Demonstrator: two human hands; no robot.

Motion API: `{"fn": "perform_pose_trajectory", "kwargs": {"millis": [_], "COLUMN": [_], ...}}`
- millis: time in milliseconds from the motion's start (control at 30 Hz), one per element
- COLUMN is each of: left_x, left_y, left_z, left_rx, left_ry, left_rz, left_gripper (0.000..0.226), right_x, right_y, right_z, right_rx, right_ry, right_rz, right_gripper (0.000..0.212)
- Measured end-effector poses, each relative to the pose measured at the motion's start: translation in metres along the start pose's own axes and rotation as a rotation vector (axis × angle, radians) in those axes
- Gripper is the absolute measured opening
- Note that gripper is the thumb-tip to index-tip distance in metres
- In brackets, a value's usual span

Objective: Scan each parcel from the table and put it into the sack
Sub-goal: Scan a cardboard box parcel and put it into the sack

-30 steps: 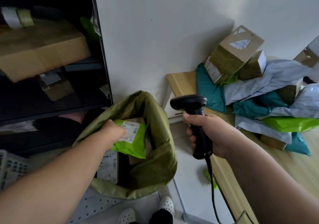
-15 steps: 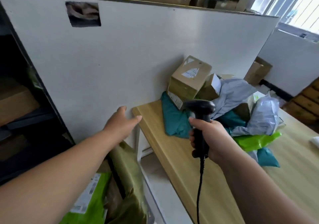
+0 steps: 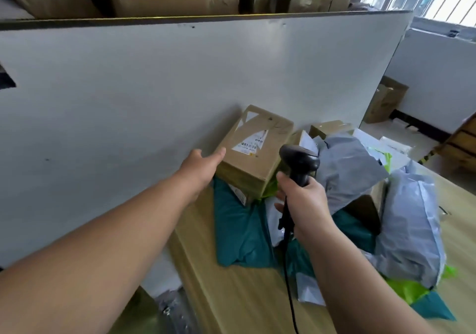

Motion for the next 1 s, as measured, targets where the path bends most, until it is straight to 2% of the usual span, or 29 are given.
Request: {"fn": "perform_pose_trajectory", "kwargs": {"millis": [200,333,367,467,567,633,700,767,800,900,1000], "left_x": [0.034,0.043,0.043,0.039,0.036,0.033,0.029,0.019,0.011,-0.026,-0.067], "left_y": [0.031,0.051,0.057,0.071,0.073,0.068,0.057,0.041,0.033,0.013,0.001], "left_z": [0.011,0.031,0.033,0.032,0.031,0.024,0.014,0.003,-0.004,-0.021,-0.022], "left_rx": [-0.353,-0.491,-0.526,-0.597,-0.646,-0.685,-0.639,-0.436,-0.303,-0.013,0.238], "left_ry": [-0.257,-0.366,-0.372,-0.347,-0.345,-0.278,-0.142,0.039,0.138,0.411,0.600], "left_rz": [0.075,0.195,0.235,0.306,0.239,0.172,0.086,-0.019,-0.076,-0.172,-0.193], "left_gripper": [0.081,0.115,0.116,0.086,0.062,0.057,0.080,0.113,0.123,0.128,0.130], "right_x": [0.033,0.042,0.044,0.046,0.043,0.039,0.033,0.025,0.020,-0.003,-0.030], "right_y": [0.010,0.013,0.013,0.013,0.011,0.008,0.000,-0.008,-0.011,-0.019,-0.027], "right_z": [-0.005,-0.013,-0.015,-0.017,-0.018,-0.016,-0.012,-0.006,-0.003,0.006,0.008], "right_rx": [-0.026,0.015,0.023,0.040,0.059,0.081,0.105,0.114,0.114,0.132,0.156], "right_ry": [-0.040,-0.031,-0.029,-0.029,-0.022,-0.020,-0.031,-0.052,-0.061,-0.082,-0.094], "right_rz": [-0.035,-0.023,-0.021,-0.006,0.020,0.025,0.007,-0.012,-0.016,-0.025,-0.033], "right_gripper": [0.017,0.014,0.013,0.012,0.014,0.015,0.015,0.015,0.015,0.015,0.012]}}
Point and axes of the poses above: each hand's wrist, its own x-axis towards the middle knuckle, its own y-axis out of the palm, z = x × y, the point moved 7 cm from there along x, towards the middle knuckle, and after that the axes turned 1 degree about -z, right-handed, at the moved point
